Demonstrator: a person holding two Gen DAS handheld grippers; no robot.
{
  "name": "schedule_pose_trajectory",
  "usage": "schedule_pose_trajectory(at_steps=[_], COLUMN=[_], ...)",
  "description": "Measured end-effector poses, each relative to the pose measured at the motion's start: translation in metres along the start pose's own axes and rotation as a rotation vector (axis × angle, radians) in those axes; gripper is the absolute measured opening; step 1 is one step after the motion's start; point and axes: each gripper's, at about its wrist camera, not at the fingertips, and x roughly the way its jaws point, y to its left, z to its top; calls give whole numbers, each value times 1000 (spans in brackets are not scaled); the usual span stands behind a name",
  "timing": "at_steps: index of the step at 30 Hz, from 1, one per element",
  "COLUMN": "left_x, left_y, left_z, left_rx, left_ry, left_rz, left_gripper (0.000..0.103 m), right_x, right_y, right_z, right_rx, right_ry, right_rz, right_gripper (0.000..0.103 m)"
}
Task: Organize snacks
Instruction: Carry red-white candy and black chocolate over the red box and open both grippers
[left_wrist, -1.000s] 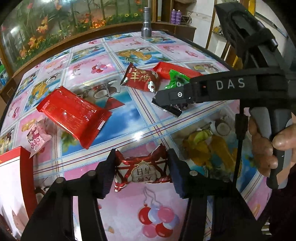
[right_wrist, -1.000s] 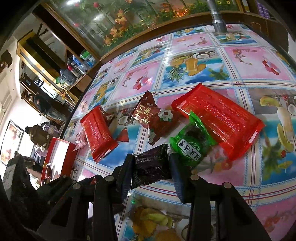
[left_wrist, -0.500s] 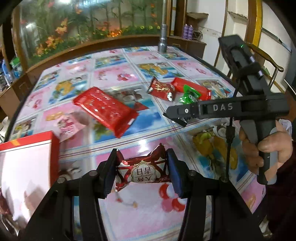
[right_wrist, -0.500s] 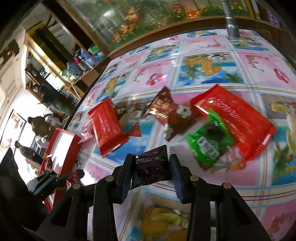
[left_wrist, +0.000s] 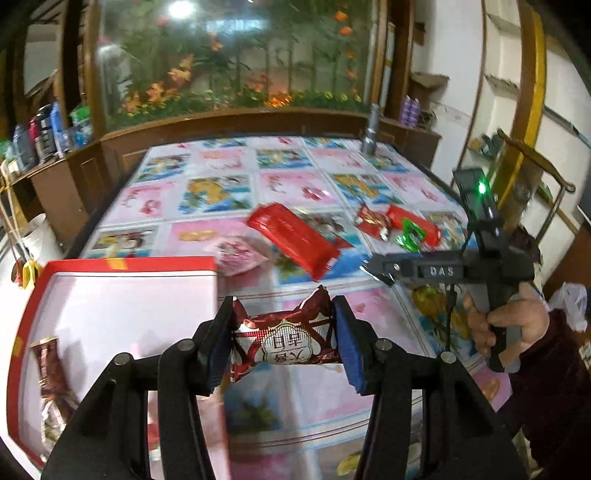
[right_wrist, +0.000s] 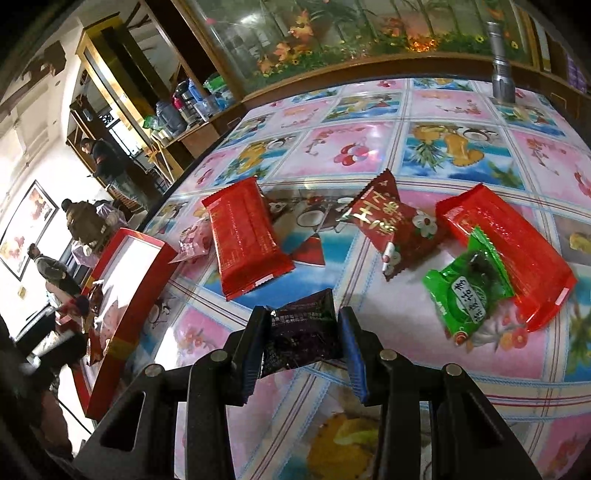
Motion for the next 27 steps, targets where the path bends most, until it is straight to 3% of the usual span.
schedule_pose_trajectory(at_steps=[8, 14, 21, 27], left_x=[-35, -45, -54, -61], left_y=[45, 75, 104, 129], left_z=[-7, -15, -27, -40], left_rx=[-77, -138, -186, -231], left_ry=[-71, -79, -91, -82], left_rz=[91, 143, 207, 238], left_gripper=[50, 50, 50, 50], right_x=[-3, -10, 14, 46], right_y=[13, 33, 89, 146], right_z=[0, 3, 11, 11], right_rx=[18, 36, 27, -21], right_ry=[-35, -101, -110, -57], right_rz=[106, 209, 390, 472], right_gripper=[40, 40, 40, 39])
